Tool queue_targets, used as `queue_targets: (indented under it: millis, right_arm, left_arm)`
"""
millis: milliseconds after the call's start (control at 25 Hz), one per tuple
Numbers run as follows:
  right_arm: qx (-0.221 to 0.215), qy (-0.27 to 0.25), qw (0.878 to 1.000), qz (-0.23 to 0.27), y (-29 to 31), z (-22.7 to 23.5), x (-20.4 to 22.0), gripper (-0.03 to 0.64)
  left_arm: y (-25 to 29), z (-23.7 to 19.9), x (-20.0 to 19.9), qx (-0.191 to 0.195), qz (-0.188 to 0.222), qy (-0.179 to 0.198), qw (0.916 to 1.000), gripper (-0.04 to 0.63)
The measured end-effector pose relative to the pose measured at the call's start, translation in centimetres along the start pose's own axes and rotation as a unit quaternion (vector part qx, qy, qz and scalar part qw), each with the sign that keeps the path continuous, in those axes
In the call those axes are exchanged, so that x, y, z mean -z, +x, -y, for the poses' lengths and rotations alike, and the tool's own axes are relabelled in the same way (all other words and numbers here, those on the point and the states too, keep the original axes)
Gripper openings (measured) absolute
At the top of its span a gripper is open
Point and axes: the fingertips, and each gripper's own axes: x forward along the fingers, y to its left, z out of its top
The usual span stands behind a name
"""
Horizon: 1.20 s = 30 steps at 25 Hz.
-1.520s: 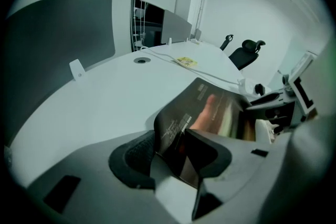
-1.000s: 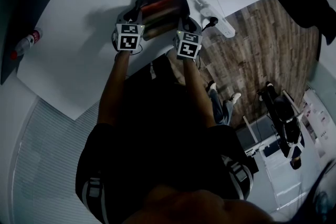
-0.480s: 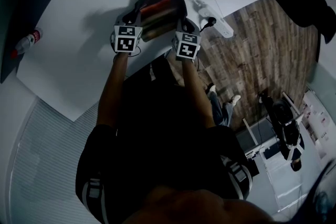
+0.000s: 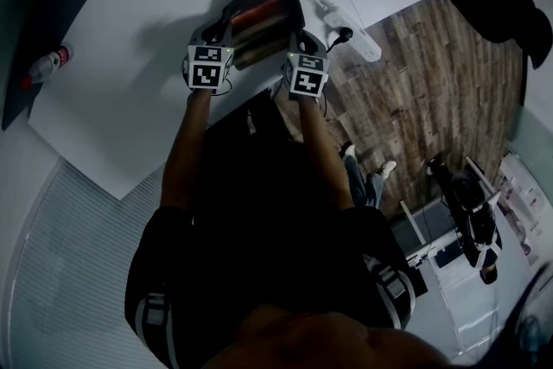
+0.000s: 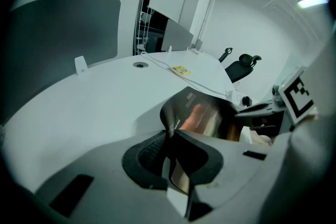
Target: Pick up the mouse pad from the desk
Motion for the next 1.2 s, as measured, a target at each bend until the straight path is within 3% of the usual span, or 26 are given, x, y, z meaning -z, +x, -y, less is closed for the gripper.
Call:
queue_targets:
  millis: [1200]
  right_arm:
    - [-0.018, -0.013, 0.999, 0.048, -5.1, 0.5, -1.7, 0.038]
  left_arm:
    - [-5.3, 3.4, -1.8, -0.006, 0.05, -0.009, 0.9987, 0.031]
